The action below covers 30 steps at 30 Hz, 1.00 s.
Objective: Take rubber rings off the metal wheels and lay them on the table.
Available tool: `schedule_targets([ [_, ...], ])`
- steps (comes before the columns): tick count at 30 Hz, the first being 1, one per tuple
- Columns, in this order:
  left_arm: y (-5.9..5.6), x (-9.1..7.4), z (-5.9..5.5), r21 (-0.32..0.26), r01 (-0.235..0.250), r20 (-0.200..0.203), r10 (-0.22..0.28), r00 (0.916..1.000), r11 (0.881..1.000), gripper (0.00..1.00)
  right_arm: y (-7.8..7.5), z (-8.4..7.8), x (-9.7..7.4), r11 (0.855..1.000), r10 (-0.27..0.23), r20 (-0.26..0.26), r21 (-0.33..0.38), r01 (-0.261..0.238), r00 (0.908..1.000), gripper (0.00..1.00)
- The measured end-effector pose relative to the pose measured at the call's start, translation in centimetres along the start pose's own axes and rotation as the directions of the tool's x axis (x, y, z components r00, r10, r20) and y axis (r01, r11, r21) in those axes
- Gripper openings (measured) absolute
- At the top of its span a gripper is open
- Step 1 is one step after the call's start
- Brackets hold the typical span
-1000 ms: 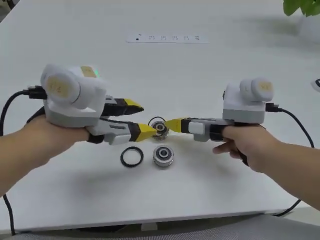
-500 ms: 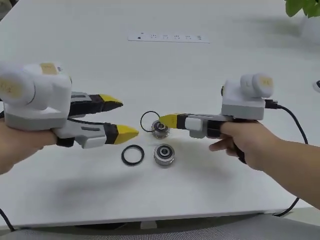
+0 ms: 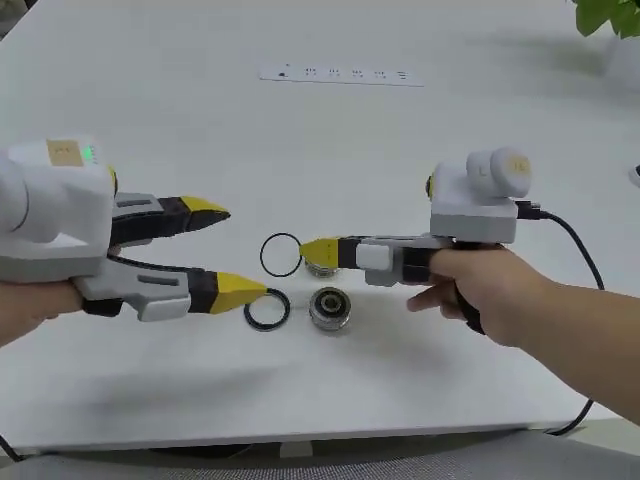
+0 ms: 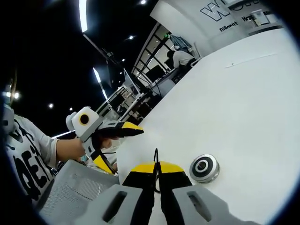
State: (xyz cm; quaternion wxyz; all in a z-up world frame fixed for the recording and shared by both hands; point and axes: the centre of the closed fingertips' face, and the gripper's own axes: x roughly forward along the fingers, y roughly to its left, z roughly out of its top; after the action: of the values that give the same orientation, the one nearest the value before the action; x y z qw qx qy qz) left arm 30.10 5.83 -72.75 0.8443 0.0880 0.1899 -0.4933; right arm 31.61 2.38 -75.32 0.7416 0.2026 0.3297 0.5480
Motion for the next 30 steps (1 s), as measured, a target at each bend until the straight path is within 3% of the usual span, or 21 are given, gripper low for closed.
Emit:
schedule_targets([
  [16, -0.6, -0.7, -1.2, -0.014, -0.003, -0.016, 0.003, 0.9999, 1.0, 0.59, 0.9, -2.9, 1.2, 0.999, 0.032, -0.1, -0.005, -0.033, 0.9945, 0.0],
  [30, -0.7, -0.6, -1.6, -0.026, -0.004, -0.024, 0.003, 0.9997, 1.0, 0.58, 0.3, -4.2, 1.4, 1.0, 0.02, -0.147, -0.008, -0.022, 0.989, 0.0],
])
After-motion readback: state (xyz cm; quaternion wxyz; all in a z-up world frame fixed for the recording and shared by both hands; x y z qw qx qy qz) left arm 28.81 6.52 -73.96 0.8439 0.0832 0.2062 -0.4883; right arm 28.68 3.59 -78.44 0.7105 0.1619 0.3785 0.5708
